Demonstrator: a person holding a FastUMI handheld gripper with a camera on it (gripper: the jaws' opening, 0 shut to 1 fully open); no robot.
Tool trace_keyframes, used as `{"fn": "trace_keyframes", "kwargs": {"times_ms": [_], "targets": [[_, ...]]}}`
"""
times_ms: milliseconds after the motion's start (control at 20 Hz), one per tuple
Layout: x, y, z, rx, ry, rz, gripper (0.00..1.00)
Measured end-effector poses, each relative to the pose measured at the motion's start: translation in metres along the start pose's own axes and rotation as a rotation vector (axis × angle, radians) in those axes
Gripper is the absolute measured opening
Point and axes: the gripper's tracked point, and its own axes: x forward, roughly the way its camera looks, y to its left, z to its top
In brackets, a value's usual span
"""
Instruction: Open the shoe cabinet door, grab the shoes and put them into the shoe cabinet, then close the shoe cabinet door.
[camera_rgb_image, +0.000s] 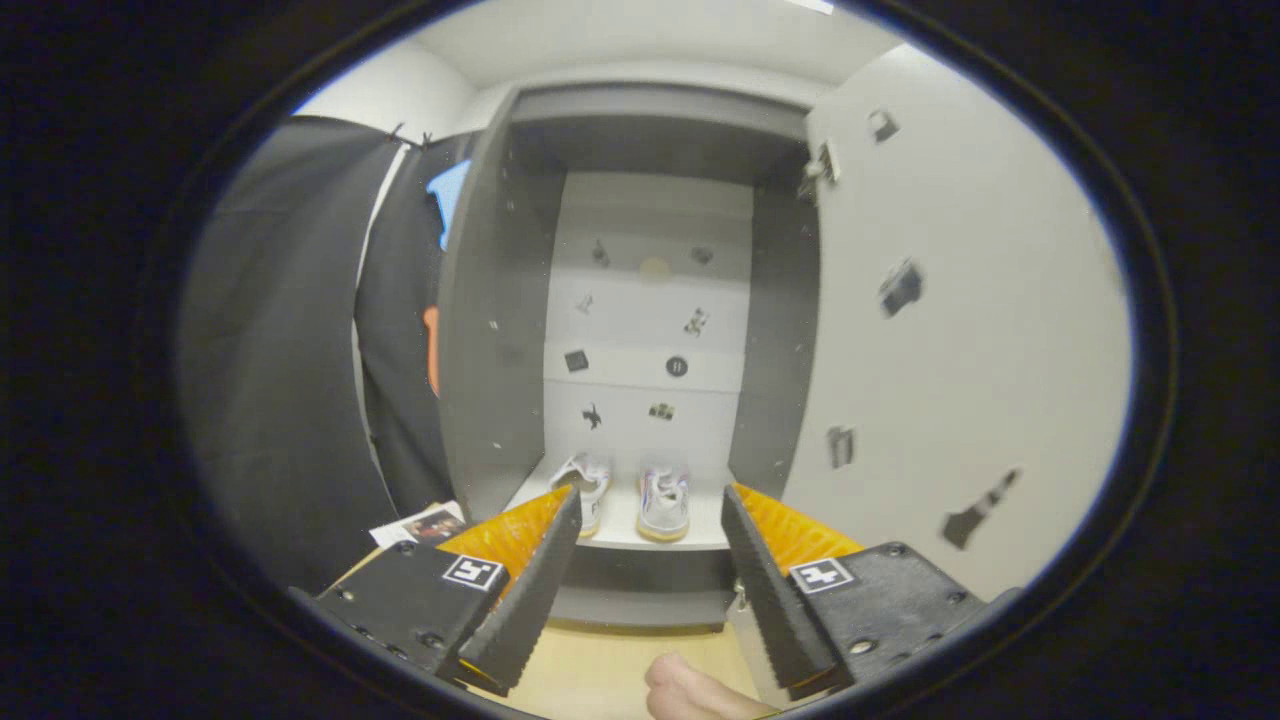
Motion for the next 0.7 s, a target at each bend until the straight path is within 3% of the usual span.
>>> {"fn": "trace_keyframes", "kwargs": {"times_ms": [250,700], "targets": [[-0.104,-0.031,0.040,-0.030,-0.058,-0.028,1.00],[-0.225,-0.125,0.101,-0.040,-0.154,-0.058,1.00]]}}
